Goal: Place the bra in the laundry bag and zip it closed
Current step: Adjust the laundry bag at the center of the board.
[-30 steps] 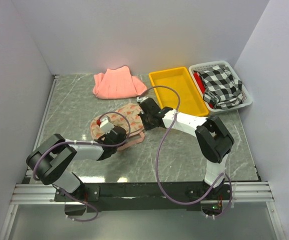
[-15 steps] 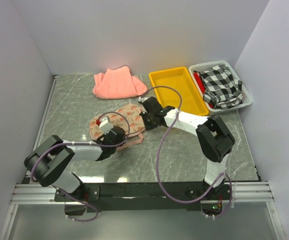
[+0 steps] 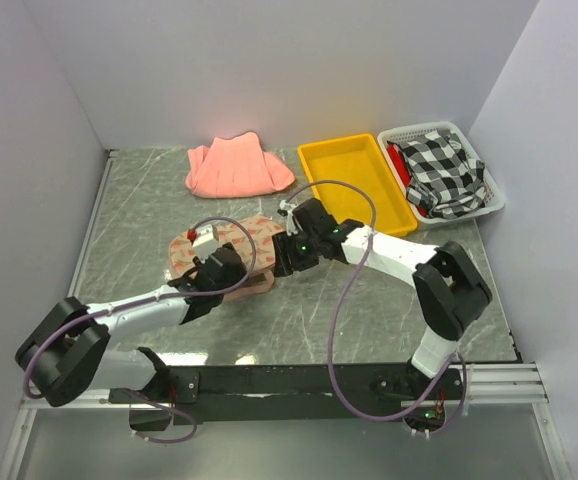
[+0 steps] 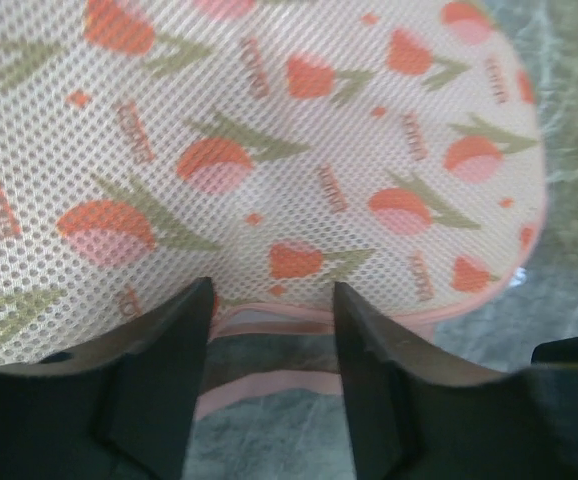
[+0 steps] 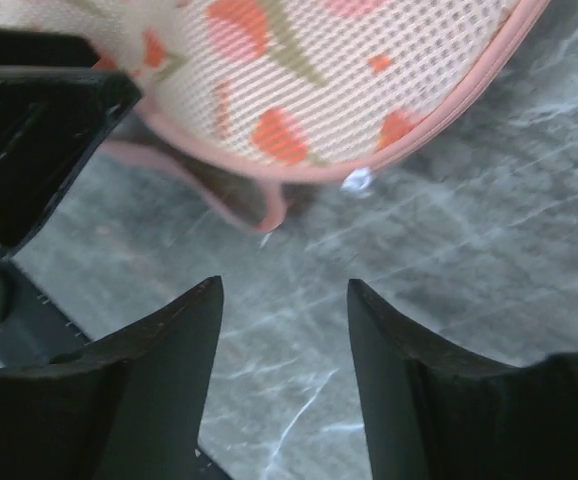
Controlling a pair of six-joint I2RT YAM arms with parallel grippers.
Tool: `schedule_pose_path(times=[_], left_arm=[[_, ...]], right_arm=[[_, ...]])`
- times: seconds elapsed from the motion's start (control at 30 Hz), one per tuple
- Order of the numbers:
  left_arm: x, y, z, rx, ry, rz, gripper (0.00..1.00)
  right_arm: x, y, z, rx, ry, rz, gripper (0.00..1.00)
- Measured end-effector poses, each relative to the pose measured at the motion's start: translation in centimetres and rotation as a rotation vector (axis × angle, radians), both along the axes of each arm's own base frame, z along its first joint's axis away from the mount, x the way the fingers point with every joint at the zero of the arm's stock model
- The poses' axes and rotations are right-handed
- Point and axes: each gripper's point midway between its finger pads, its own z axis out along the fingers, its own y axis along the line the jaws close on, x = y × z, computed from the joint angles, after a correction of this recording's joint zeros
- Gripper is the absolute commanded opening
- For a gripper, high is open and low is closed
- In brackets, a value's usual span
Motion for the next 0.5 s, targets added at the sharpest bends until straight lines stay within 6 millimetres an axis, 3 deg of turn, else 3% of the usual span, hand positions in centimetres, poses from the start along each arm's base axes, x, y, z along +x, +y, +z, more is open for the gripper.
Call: schedule_pose_path(times=[0.1, 0.2, 0.37, 0.5], left_arm=[[0.2, -0.1, 1.4, -0.006, -0.029, -0.013, 0.66], [0.1, -0.1, 2.3, -0.011, -0.046, -0.030, 0.66], [-0.3, -0.5, 3.8, -0.034, -0.071, -0.070, 0.67], [-0.7, -1.5, 4.9, -0.065, -0.087, -0.133, 0.67]], right_arm=[[-0.1, -0.2, 1.7, 0.058, -0.006, -0.034, 0.62], [1.3, -0.9, 2.8, 0.145, 0.005, -0.102, 0.63], [5.2, -5.2, 2.5, 0.235, 0.076, -0.295, 0.64], [6.8, -4.6, 1.9, 0.275, 0.118, -0.298, 0.64]])
